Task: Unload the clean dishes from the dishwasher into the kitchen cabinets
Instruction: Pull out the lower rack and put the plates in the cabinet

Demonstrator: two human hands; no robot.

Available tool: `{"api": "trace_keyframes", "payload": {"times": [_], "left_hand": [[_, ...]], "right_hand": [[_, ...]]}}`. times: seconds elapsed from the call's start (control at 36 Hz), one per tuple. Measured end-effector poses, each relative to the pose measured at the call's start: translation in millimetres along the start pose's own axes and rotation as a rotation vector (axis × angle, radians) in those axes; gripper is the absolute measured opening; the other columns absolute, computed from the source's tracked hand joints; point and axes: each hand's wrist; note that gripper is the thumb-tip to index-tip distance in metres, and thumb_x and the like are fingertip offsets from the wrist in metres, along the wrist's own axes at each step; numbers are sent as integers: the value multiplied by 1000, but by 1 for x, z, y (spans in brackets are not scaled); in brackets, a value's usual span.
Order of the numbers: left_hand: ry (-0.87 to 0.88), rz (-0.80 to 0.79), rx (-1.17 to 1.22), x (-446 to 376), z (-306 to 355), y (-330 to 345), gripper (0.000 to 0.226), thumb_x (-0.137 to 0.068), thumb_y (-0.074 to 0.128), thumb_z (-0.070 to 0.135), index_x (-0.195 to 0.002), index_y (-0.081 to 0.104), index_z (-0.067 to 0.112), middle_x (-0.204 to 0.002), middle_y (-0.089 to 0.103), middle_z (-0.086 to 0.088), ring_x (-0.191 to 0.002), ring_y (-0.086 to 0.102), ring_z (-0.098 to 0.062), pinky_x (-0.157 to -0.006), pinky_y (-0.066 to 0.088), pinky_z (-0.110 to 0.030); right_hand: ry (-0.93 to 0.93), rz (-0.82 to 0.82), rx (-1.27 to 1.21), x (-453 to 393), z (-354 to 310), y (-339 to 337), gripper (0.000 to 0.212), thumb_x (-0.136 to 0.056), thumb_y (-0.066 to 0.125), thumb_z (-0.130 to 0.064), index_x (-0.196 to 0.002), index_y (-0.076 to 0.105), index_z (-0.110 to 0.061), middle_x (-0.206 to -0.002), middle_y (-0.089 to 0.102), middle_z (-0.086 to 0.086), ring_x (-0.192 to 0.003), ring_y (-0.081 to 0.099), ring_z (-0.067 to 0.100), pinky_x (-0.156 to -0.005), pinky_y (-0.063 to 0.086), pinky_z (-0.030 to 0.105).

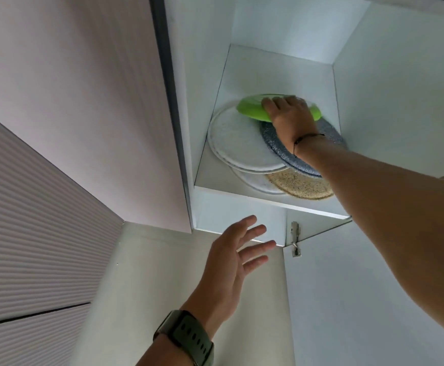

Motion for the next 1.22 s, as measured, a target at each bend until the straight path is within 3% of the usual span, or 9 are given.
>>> {"api": "trace_keyframes", "payload": {"times": [0.06, 0.11, 0.22, 0.36, 0.47, 0.67, 0.83, 1.22], "left_hand": [[-5, -8, -40, 1, -3, 1, 31, -96, 39, 30, -120, 58, 20, -117, 66, -2, -97, 69, -22, -93, 49, -39], [-2, -15, -74, 1, -5, 1, 31, -98, 37, 29, -120, 57, 20, -117, 66, -1, -97, 69, -21, -91, 49, -38], [14, -11, -104, -2, -9, -2, 29, -98, 38, 28, -118, 57, 21, -116, 66, -1, -97, 69, -20, -89, 50, -36], [25, 18, -85, -5, -12, -4, 29, -98, 38, 23, -117, 58, 19, -115, 67, -3, -96, 69, -21, -87, 50, -36], [37, 41, -75, -7, -13, -6, 27, -98, 38, 21, -115, 60, 20, -113, 68, -3, -96, 69, -22, -87, 50, -37], [62, 38, -74, -9, -4, 0, 27, -98, 38, 21, -114, 60, 19, -113, 68, -4, -97, 69, -24, -94, 47, -42], [116, 15, -147, -17, 14, 11, 24, -98, 39, 24, -113, 58, 22, -115, 66, -3, -99, 67, -22, -94, 48, -40], [231, -8, -295, 34, 42, 39, 23, -97, 41, 26, -111, 59, 20, -111, 66, -2, -104, 63, -20, -92, 46, -36]], "right_hand": [[81, -181, -6, 2, 0, 12, 43, -94, 34, -9, -137, 36, -7, -133, 47, 21, -119, 45, 42, -97, 36, 58], [129, -266, -15, 3, 2, 19, 50, -96, 41, -18, -144, 25, -13, -144, 34, 15, -130, 34, 41, -99, 29, 64], [111, -380, -103, -10, 13, 16, 67, -92, 50, -41, -146, 17, -22, -151, 24, 5, -137, 24, 38, -97, 27, 71], [142, -571, -226, -33, 27, 24, 79, -89, 51, -47, -148, 2, -27, -157, 4, 1, -142, 3, 39, -108, 17, 65], [124, -667, -152, -41, 28, 23, 78, -91, 45, -49, -148, -4, -27, -157, -4, 1, -143, -1, 38, -111, 15, 60], [141, -658, -187, -34, 20, 17, 69, -96, 42, -39, -149, 0, -26, -158, -4, 4, -143, -2, 36, -113, 13, 58], [177, -450, -266, -7, 6, 5, 65, -96, 44, -32, -148, 6, -26, -158, 0, 1, -145, -1, 28, -109, 17, 63], [144, -322, -325, 105, -11, -84, 60, -97, 37, -34, -148, 12, -14, -154, 17, 13, -142, 14, 34, -112, 23, 51]]}}
Point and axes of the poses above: each hand's wrist, its own x-axis away from the middle knuckle, its own y-axis out of the palm, z = x × y
